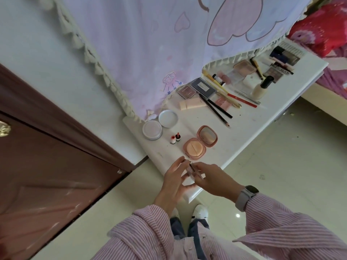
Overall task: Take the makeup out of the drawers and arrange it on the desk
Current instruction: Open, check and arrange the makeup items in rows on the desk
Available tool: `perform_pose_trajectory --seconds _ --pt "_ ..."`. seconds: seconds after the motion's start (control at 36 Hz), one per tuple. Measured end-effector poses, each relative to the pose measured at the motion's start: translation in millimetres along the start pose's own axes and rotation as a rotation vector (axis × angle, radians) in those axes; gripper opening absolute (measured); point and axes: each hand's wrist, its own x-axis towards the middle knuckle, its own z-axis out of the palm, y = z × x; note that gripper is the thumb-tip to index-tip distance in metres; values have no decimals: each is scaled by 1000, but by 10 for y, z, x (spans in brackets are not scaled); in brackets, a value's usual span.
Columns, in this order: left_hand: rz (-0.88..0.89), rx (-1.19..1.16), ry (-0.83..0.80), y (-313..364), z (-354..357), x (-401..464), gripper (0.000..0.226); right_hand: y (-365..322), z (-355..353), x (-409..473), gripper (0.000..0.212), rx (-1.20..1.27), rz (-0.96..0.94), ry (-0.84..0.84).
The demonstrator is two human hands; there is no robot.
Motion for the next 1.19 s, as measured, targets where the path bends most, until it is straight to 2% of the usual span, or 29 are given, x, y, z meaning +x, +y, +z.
perform_pose_trajectory --seconds 0.06,0.17,0.22,0.33,0.42,0.5,0.58,0.67,0.75,0.78,0.83,0.89,1.0,1.08,1.19 --pt "-21 -19 -44 4 -38 11 44 -4 -28 -13 19 30 -3 -3" --pt "-70 -44 -164 -13 -85 7 22 51 -38 -9 16 4 23 73" --pt "-123 -81 -180 -35 -105 13 30 90 -41 -6 18 -8 39 109" --pt "-152 -106 -154 -90 -174 46 29 148 -41 -11 22 -15 73 158" --pt "-152 -168 -121 -155 -255 115 39 185 -33 -17 22 -33 86 196" --pt "-105 -102 2 -148 -244 105 34 194 -42 -25 20 -53 93 225" --pt "73 203 220 -151 -190 83 26 208 -53 -14 17 -75 102 226" --pt "544 874 341 -262 -227 95 35 240 -66 6 15 -99 136 218" --pt "913 1523 178 -365 -296 132 46 254 -76 17 17 -87 142 198" --pt "984 1677 122 -390 -310 159 48 250 -83 17 18 -84 138 188" --pt "1015 1907 50 -432 -337 224 51 236 -99 19 19 -82 122 175" --pt "1001 2011 17 -455 -376 256 52 232 -109 24 20 -88 111 162" --pt "1027 2062 -25 -480 -485 306 52 266 -94 48 23 -77 115 138" --pt "1052 2085 1 -495 -529 320 45 257 -92 66 28 -49 123 132" --pt "1051 2123 26 -541 -595 334 50 249 -88 107 29 -9 131 136"
